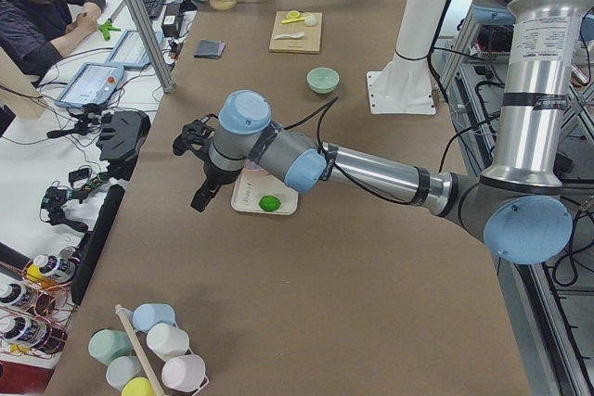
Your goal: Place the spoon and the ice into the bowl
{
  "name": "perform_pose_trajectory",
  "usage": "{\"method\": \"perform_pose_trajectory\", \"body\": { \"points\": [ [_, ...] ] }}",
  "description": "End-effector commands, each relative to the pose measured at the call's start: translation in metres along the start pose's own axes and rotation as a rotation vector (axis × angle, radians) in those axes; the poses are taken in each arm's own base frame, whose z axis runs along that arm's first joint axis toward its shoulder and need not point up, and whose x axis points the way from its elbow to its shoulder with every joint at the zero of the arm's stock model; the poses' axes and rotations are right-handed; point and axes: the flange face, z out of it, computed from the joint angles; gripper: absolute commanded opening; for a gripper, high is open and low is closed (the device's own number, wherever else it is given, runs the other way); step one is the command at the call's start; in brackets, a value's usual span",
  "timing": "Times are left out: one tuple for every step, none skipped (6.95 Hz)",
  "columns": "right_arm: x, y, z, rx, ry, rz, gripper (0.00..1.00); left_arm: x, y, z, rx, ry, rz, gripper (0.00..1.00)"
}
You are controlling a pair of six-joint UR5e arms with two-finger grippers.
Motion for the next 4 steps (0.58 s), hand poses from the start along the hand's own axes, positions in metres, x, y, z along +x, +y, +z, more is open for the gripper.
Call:
{"method": "perform_pose_trajectory", "body": {
  "points": [
    [0.006,-0.003,0.01,0.053,-0.011,0.042,1.0,0.063,-0.001,0.046,0.029,0.097,0.038,0.99],
    [-0.011,-0.012,0.021,0.035,-0.032,0.101,1.0,0.126,-0.01,0.084,-0.029,0.181,0.077,0.99],
    [-0.042,-0.033,0.032,0.023,-0.061,0.16,1.0,0.176,-0.022,0.109,-0.062,0.226,0.022,0.99],
    [-0.076,-0.053,0.039,0.016,-0.085,0.212,1.0,0.211,-0.034,0.117,-0.039,0.211,-0.002,1.0]
  ]
}}
